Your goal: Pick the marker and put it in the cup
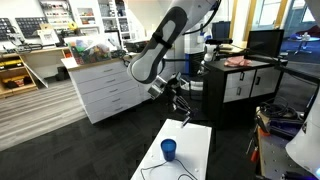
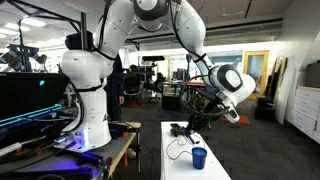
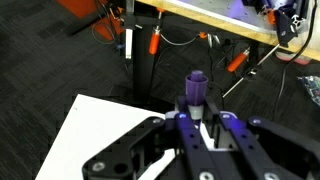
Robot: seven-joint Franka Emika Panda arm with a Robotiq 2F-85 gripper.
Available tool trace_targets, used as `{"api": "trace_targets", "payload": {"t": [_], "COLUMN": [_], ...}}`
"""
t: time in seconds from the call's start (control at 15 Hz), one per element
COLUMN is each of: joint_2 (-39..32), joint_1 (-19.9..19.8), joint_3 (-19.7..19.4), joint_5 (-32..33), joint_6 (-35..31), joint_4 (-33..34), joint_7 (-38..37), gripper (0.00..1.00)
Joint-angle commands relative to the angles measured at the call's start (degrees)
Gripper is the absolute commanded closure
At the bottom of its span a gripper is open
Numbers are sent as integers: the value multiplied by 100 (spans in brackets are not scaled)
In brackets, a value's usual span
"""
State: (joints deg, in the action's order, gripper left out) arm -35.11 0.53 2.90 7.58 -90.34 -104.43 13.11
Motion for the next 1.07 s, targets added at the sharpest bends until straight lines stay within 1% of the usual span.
{"api": "trace_targets", "payload": {"t": [0.0,1.0], "joint_2": [-426,-1894], "joint_1": [98,455], "joint_3": [35,229], "joint_5": [135,507], "joint_6": [573,1677], "joint_4": [681,2860], "joint_7": [119,667], "gripper": [94,94]}}
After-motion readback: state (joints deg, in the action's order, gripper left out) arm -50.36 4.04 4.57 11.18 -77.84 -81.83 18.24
